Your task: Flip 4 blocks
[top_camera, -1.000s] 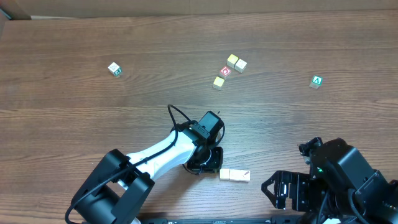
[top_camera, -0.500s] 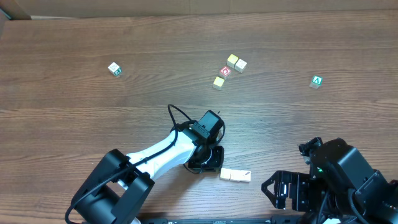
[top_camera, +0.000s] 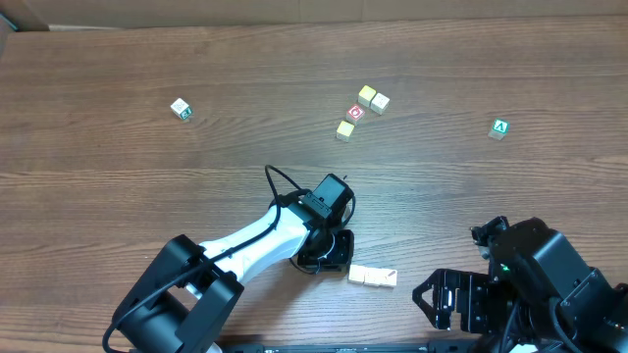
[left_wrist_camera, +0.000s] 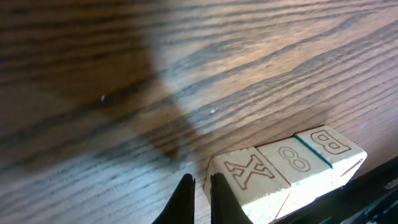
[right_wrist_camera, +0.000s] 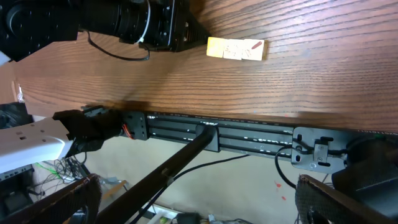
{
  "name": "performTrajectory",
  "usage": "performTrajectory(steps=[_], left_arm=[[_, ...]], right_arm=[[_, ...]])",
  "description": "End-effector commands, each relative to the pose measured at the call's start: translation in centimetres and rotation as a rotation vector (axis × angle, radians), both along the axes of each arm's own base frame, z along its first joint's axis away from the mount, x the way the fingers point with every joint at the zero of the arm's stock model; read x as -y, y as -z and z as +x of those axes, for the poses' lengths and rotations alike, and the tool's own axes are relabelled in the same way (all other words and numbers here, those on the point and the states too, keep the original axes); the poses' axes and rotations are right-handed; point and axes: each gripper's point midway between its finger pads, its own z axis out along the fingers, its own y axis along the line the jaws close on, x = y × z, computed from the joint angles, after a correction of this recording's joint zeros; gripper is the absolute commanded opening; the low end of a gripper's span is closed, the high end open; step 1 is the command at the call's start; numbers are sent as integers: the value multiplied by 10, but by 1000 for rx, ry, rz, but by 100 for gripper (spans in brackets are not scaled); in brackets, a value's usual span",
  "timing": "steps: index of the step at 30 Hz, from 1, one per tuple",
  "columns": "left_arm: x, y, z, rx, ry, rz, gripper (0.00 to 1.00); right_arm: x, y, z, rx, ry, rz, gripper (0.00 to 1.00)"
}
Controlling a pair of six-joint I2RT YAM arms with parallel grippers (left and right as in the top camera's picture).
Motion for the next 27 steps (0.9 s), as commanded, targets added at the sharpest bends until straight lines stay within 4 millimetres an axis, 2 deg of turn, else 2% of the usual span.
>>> performTrajectory(steps=[1, 5, 20, 27], left_arm=[[-2, 4, -10, -68, -41, 17, 4], [-6, 3, -16, -101, -55, 34, 4], [1, -1, -27, -148, -35, 0, 4], [-4, 1, -24, -132, -40, 26, 4]], right_arm=[[-1, -8, 0, 28, -9, 18, 100], [-1, -8, 0, 28, -8, 18, 100], [-1, -8, 0, 27, -8, 18, 100], [-1, -8, 0, 26, -9, 20, 100]])
